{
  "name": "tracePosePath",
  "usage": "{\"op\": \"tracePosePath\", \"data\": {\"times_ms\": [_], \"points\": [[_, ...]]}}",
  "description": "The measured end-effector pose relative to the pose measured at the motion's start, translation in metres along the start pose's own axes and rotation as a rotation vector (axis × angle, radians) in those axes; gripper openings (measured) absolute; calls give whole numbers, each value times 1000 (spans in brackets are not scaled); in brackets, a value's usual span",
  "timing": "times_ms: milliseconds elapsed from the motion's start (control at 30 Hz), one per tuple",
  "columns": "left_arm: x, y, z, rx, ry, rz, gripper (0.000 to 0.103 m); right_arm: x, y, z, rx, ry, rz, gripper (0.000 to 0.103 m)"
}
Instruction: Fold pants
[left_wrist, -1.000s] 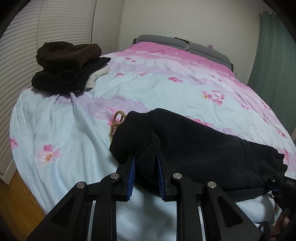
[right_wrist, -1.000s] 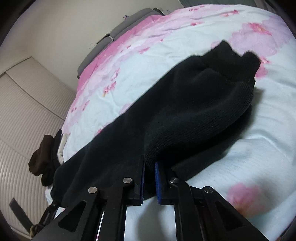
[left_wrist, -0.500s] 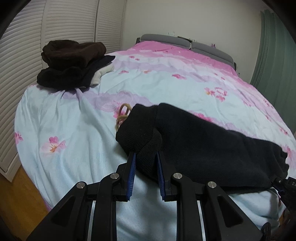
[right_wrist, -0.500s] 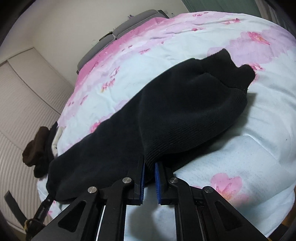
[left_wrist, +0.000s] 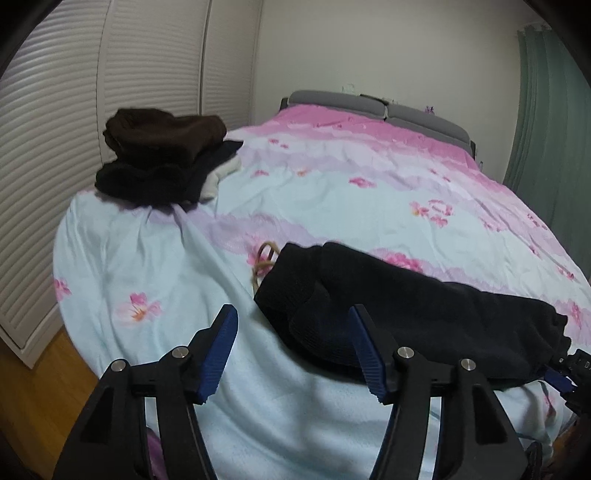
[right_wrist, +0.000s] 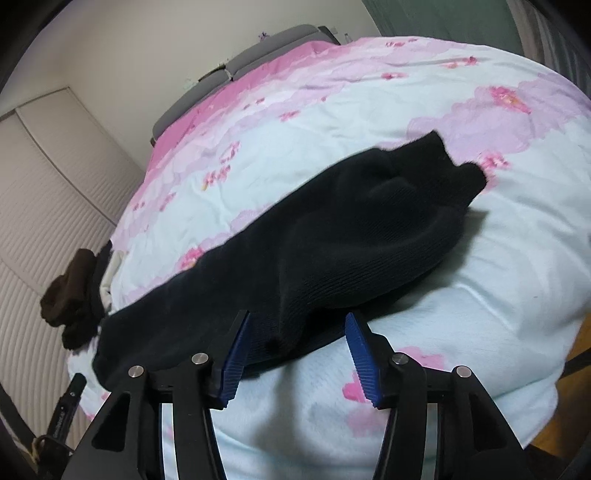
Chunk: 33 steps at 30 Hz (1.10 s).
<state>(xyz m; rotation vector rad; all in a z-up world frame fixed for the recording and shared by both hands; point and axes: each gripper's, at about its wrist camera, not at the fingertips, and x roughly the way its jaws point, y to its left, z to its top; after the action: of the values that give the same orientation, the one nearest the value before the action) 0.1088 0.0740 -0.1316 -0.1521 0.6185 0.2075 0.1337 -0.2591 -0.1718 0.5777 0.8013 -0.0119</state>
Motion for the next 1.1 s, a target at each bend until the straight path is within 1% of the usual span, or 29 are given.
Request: {"op": "tracePosePath", "data": {"times_ms": [67, 167, 200, 367, 433, 533, 667, 733, 767, 800, 867, 1000, 1100], "points": [[-7, -7, 3, 17, -16, -10, 67, -9, -3, 4, 2, -9, 5, 54], [-12, -25, 7, 47, -29, -51, 69, -25, -14, 14, 6, -27, -9, 57], [-12, -34, 9, 56, -22, -78, 69, -30, -21, 19, 10, -34, -20, 59], [-6, -89, 12, 126, -10, -185, 70, -44, -65, 58, 42, -55, -80, 59], [-4, -109, 13, 146, -16, -218, 70, -39, -81, 74, 54, -30, -85, 59], [1, -136, 14, 168, -13, -253, 70, -25, -98, 88, 70, -2, -66, 59], [7, -158, 14, 197, -5, -267, 70, 2, -110, 92, 113, 78, -25, 59], [10, -164, 14, 207, 0, -264, 70, 13, -113, 90, 115, 113, -7, 54], [12, -166, 14, 206, 6, -266, 70, 18, -113, 89, 108, 126, 12, 33], [15, -168, 14, 202, 15, -273, 70, 22, -112, 88, 98, 138, 28, 18], [19, -171, 14, 191, 24, -282, 70, 22, -113, 87, 91, 115, 40, 16], [26, -179, 12, 207, 32, -279, 70, 3, -108, 99, 39, 7, 35, 14], [28, -185, 9, 219, 39, -283, 70, 6, -108, 104, 29, 14, 27, 14]]}}
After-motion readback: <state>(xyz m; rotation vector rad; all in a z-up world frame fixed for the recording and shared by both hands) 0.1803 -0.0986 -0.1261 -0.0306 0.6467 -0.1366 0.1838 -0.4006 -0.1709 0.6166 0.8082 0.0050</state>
